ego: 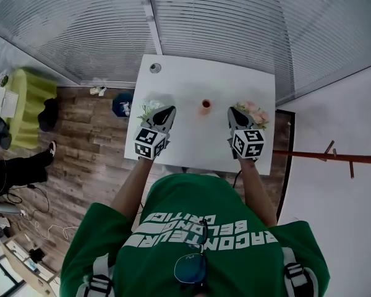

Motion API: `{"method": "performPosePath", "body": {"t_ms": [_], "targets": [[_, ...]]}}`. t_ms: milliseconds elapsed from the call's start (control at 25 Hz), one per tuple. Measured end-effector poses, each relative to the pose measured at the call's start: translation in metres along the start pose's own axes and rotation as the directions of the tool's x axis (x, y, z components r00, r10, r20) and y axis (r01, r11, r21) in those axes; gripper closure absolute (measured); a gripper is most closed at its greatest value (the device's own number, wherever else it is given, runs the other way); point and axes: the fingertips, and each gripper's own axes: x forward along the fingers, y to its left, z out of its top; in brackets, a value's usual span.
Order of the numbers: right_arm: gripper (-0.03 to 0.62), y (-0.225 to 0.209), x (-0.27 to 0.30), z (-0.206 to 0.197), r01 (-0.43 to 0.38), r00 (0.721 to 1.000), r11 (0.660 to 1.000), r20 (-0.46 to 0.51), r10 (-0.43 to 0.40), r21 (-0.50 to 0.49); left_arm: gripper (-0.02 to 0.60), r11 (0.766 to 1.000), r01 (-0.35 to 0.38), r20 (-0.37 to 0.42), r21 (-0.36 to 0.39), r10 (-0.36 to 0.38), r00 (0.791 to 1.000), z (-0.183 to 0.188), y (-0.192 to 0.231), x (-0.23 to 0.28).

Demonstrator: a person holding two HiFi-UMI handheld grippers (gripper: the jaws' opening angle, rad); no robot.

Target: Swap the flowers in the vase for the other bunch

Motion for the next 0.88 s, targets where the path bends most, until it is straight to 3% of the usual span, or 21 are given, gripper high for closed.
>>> {"method": "performPosePath", "body": {"t_ms": [240, 480, 760, 880], "targets": [[0.581, 0.013, 0.009, -0.002, -0.024, 1.000, 1.000, -0.015, 0.024, -0.008, 0.574, 0.994, -0.102, -0.046, -0.035, 0.100, 0.994, -0.025, 0.042, -0.023], [0.580, 0.038, 0.023, -0.010, -0.095, 0.995, 0.995, -0.043, 0.095, -0.007, 0.574, 0.976, -0.204, -0.120, -0.081, 0.193, 0.974, -0.062, 0.085, -0.046], [0.581, 0.109, 0.064, -0.019, -0.245, 0.965, 0.968, -0.106, 0.238, -0.056, 0.571, 0.960, -0.238, -0.204, -0.145, 0.206, 0.957, -0.100, 0.118, -0.058], [0.580, 0.136, 0.080, -0.023, -0.297, 0.948, 0.952, -0.140, 0.286, -0.068, 0.489, 0.957, -0.236, -0.258, -0.171, 0.187, 0.948, -0.117, 0.127, -0.054]]}}
